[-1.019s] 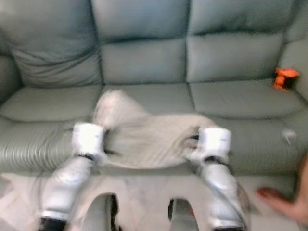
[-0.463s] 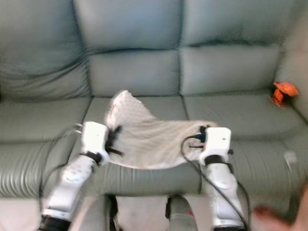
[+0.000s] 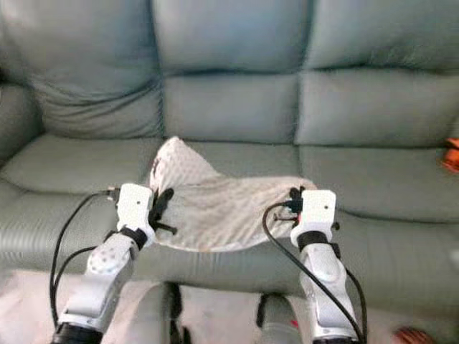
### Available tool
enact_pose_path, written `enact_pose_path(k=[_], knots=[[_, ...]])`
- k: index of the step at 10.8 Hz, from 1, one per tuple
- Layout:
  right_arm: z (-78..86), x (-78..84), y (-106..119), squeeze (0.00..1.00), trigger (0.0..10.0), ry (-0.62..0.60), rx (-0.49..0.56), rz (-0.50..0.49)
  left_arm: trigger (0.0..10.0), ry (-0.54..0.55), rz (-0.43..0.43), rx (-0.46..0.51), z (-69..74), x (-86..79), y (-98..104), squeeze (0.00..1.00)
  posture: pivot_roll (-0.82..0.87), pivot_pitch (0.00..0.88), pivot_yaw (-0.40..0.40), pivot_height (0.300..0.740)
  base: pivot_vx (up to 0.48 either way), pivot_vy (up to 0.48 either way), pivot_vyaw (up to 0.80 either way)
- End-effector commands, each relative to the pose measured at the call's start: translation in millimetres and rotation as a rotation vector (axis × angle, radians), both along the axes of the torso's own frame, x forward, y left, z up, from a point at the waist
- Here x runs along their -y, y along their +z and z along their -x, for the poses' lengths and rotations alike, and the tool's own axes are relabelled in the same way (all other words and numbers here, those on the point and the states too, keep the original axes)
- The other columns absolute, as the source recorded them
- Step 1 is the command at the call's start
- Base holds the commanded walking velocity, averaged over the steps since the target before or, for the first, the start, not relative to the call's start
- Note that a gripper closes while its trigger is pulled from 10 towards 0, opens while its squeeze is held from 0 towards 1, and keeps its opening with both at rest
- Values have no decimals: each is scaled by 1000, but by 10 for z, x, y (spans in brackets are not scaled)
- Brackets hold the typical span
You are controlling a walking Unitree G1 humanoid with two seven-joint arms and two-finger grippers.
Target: Move the pillow to the sofa
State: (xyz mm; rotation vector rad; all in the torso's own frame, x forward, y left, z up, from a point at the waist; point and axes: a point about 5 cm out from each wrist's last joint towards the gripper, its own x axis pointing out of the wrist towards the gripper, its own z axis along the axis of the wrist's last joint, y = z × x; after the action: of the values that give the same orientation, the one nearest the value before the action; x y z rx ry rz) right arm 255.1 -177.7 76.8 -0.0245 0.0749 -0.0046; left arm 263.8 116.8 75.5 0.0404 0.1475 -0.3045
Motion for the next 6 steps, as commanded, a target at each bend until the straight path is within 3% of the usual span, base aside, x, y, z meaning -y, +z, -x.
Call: enact_pose_path(k=[1,3,6], knots=[[-20,-49,68,0,10000,17,33,-7,10000,1,-8,26,-21,-22,58,0,-52,0,50,630,0,0,0],[-11,-43,66,0,10000,22,31,-12,10000,-3,-34,8,-36,-28,17,0,-51,0,50,630,0,0,0],[-80,118,51,0,10000,3,-23,23,10000,74,-123,-19,-303,-175,1,0,-54,0,48,630,0,0,0]])
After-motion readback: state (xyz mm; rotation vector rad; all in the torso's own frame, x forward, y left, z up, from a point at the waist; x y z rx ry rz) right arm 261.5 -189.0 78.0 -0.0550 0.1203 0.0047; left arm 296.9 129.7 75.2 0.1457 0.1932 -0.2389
